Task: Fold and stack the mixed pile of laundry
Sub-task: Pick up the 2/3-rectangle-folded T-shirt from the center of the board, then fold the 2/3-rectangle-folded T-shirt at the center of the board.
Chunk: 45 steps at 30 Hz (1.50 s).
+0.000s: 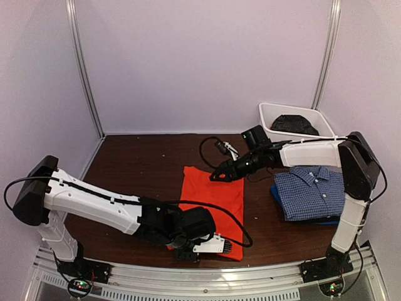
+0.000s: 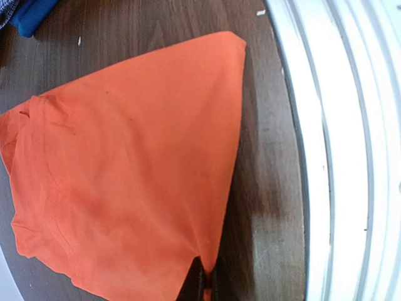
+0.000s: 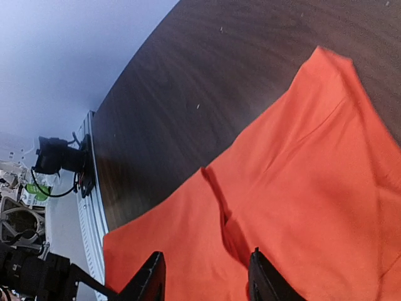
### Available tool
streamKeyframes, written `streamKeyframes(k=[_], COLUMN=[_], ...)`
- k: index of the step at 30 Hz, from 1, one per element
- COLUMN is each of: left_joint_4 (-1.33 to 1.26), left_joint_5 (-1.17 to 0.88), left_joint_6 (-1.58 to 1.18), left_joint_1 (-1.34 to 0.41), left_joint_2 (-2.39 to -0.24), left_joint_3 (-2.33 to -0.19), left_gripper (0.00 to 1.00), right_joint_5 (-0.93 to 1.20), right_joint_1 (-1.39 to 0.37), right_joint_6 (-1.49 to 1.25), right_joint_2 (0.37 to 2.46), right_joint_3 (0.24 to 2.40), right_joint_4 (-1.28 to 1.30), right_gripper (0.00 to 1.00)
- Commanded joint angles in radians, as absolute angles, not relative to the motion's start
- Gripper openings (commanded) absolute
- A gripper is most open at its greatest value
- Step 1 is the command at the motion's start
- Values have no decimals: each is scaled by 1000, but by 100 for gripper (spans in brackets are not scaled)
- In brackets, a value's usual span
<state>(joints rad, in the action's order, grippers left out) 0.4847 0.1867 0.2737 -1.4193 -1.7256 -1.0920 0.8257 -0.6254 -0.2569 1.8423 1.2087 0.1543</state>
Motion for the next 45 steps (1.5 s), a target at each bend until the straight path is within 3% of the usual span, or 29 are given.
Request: streamKeyframes(k=[1,8,12,26,33,38,45], left_joint_4=[633,686,696,539,380,326,313], left_joint_5=[61,-28,-56,25,34,-77,-102], left_joint_6=[252,339,398,583,629,559,446], left_joint_1=[-1407,-1265,-1183,-974,-967,-973,-1074], left_joint_2=[-1718,-1746,-1798,-1989,-2062,-2092,-1979], left_joint_3=[-1207,-1363,-1445,-1581,-1509,-1412,-1210], left_gripper=[0,0,0,0,0,0,0], right_joint_5=[735,650,682,816,860,858,851], right_joint_1=[-549,-493,-494,-497,-508,-534,-579], right_joint_6=[-216,-160,-164,-154,-150,-137,-144], right_joint_2=[1896,2150,2240,2268,2293,2295,2209], right_joint_3=[1347,1568,1592,1524,1535,1524,1400], right_joint_4=[201,269,255,216,213,226,201], right_gripper=[46,47,46,41,39,38,38])
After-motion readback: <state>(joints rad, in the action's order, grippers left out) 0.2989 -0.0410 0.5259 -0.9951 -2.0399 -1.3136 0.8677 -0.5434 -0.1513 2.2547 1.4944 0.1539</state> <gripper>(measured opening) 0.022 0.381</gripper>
